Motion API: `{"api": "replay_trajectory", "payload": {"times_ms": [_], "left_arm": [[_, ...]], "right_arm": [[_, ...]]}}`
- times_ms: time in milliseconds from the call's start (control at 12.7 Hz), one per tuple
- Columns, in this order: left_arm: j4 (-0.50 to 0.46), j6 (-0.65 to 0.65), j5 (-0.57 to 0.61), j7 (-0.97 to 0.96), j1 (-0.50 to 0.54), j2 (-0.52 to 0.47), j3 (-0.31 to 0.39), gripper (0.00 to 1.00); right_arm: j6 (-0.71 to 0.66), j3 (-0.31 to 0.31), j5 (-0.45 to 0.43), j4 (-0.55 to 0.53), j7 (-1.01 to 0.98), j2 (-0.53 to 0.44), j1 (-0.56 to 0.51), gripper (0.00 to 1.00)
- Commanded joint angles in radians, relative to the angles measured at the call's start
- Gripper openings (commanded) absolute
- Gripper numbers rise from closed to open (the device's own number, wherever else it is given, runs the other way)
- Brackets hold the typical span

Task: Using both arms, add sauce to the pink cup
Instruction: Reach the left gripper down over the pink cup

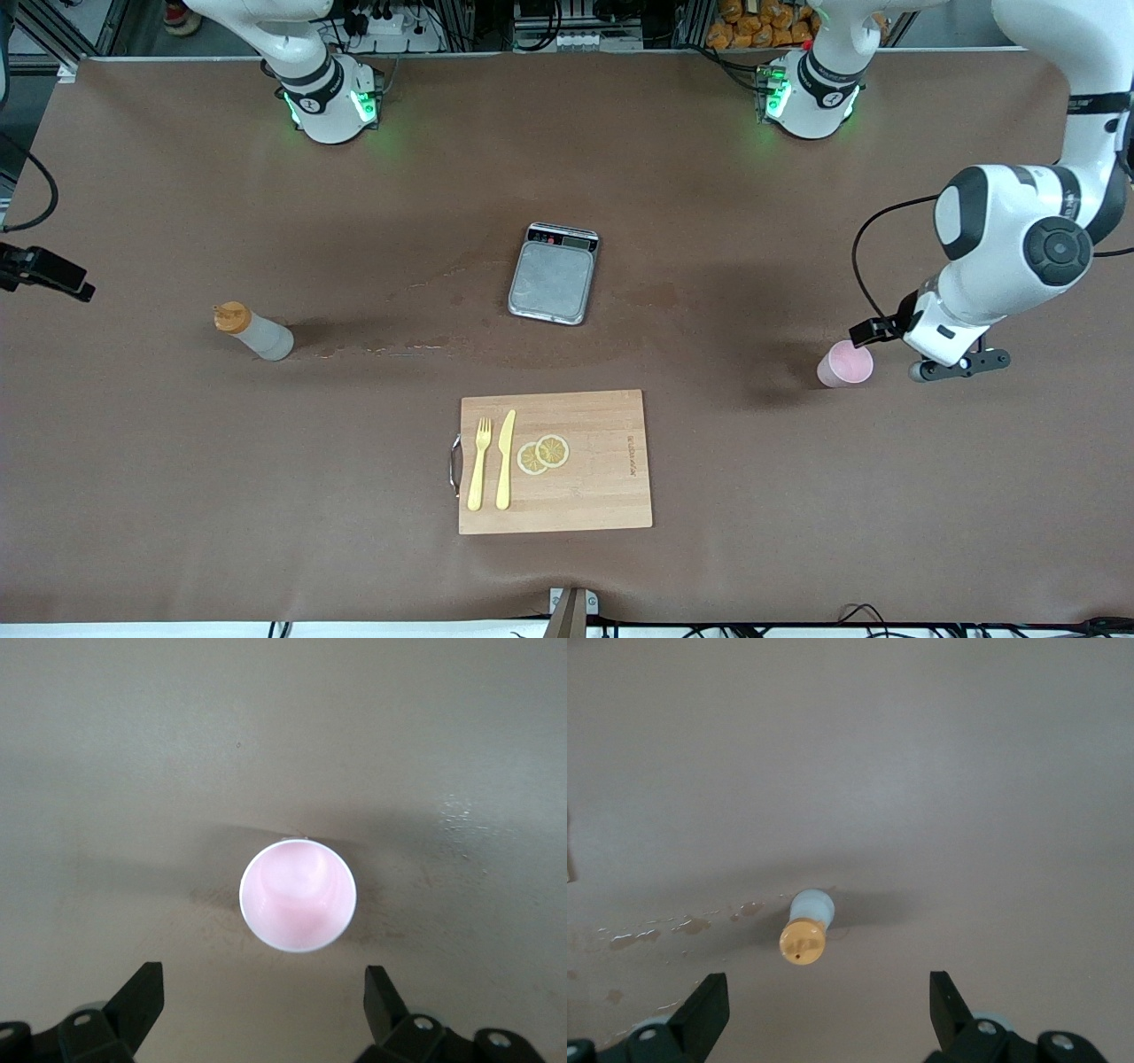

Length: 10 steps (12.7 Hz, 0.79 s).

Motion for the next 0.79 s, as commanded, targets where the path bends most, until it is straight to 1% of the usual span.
{"api": "replay_trajectory", "payload": {"times_ms": [0, 158, 315, 473, 552, 710], "left_arm": [[-0.026, 0.085, 0.003, 0.005, 0.036, 0.037, -0.002, 1.00], [-0.025, 0.122, 0.014, 0.005, 0.037, 0.070, -0.002, 1.00], [-0.025, 0.150, 0.014, -0.001, 0.035, 0.095, -0.004, 1.00], [-0.020, 0.164, 0.014, -0.011, 0.033, 0.118, -0.005, 1.00], [-0.014, 0.165, 0.014, -0.014, 0.032, 0.135, -0.005, 0.98], [-0.011, 0.177, 0.012, -0.014, 0.033, 0.155, -0.005, 0.90]], "right_arm": [[0.031, 0.011, -0.002, 0.010, 0.001, 0.080, -0.043, 1.00], [0.033, 0.011, 0.003, 0.013, 0.004, 0.101, -0.072, 1.00], [0.045, 0.011, -0.005, 0.018, 0.001, 0.178, -0.074, 1.00], [0.077, 0.013, 0.001, 0.028, -0.006, 0.207, -0.103, 1.00], [0.105, 0.013, 0.001, 0.028, -0.008, 0.224, -0.111, 1.00], [0.114, 0.013, 0.003, 0.030, 0.006, 0.256, -0.114, 1.00]]}}
